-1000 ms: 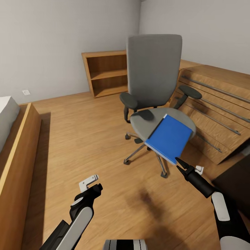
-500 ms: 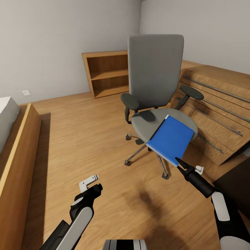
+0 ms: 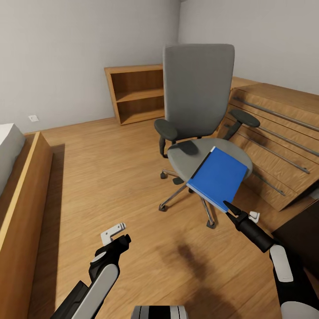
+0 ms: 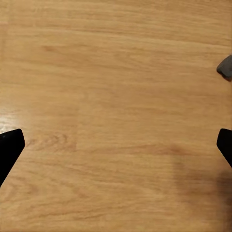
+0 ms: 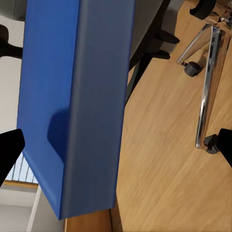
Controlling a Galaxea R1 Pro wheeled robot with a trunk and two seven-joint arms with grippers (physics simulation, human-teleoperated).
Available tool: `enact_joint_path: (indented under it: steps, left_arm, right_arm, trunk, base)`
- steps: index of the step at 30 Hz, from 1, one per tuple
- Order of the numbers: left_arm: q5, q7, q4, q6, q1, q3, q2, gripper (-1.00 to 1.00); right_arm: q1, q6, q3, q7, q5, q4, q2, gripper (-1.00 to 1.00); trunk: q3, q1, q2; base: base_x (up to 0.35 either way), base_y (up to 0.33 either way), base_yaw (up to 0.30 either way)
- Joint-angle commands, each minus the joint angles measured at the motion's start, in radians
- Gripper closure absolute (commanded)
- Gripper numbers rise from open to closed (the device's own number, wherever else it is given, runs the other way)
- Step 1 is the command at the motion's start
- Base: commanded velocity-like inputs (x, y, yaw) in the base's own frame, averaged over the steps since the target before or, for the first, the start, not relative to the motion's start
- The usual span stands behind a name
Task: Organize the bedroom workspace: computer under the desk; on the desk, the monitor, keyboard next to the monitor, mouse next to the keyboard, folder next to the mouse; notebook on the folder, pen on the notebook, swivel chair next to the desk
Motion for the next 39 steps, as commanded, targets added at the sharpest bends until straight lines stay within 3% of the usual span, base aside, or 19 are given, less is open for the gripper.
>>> enact_joint_path:
  steps: [1,39]
  left_arm:
    - [0.003,0.007,-0.001,0.006,-0.001,-0.002,0.001,-1.00]
    - [0.003,0.007,0.006,0.007,-0.001,-0.002,0.001,-1.00]
  right_arm:
    - [-0.001,0.007,-0.001,0.002,-0.003,0.000,0.000,-1.00]
    - [-0.001,0.010,0.000,0.009,-0.005,-0.001,-0.012,-1.00]
  trunk:
    - [-0.001,0.000,0.000]
    - [-0.001,0.000,0.000]
  base:
    - [0.000,0.000,0.000]
    - [0.000,0.000,0.000]
